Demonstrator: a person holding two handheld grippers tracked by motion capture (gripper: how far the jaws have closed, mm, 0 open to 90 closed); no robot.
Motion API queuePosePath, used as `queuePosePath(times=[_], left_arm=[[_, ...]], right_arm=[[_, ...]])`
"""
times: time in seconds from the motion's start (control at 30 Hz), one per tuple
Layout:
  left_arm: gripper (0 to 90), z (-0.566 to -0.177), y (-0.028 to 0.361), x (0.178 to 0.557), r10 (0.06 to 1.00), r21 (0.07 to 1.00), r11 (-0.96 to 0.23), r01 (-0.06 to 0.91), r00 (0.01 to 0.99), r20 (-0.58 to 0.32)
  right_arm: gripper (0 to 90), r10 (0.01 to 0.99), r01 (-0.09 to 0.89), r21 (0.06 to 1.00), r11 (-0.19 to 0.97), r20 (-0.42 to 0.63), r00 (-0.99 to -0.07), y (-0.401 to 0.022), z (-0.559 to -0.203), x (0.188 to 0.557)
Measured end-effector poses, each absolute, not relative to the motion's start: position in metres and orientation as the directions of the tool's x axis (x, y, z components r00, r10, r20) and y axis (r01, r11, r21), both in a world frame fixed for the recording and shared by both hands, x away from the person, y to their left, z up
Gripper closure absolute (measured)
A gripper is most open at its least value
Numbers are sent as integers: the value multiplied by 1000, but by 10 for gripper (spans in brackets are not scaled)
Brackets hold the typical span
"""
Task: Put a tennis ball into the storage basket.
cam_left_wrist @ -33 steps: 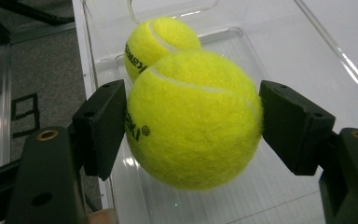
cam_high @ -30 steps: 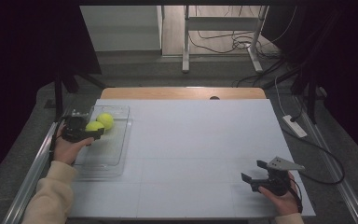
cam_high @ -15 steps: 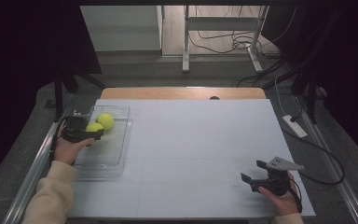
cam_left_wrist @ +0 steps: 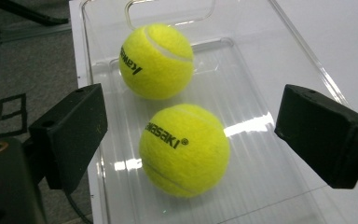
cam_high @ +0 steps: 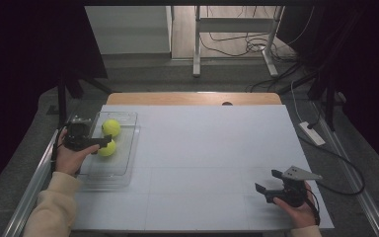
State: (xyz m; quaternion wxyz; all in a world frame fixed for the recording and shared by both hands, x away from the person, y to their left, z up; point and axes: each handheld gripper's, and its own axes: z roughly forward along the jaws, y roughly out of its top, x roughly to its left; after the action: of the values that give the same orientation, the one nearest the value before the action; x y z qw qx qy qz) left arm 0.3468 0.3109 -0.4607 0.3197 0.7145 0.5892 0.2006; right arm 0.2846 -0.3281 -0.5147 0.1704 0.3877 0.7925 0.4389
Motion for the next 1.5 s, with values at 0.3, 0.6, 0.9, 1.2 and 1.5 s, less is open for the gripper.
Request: queuePosePath(times=[0.3,0.6,0.9,1.2,1.5], left_arm=[[122,-452,304,333,948,743,-108,660,292,-122],[122,-449,298,325,931,774,-101,625,335,-148],[117,-450,291,320,916,784,-102,612,365,-165],[115,-452,285,311,899,794,-104,599,398,-182],[109,-450,274,291,864,816,-118,566,464,-197]], right_arm=[[120,764,464,829,312,71,-641,-329,-515,285],[120,763,468,830,302,84,-641,-331,-517,287],[121,760,467,830,305,83,-644,-333,-517,287],[121,756,460,833,306,81,-649,-328,-515,289],[120,751,449,843,297,84,-655,-322,-511,289]])
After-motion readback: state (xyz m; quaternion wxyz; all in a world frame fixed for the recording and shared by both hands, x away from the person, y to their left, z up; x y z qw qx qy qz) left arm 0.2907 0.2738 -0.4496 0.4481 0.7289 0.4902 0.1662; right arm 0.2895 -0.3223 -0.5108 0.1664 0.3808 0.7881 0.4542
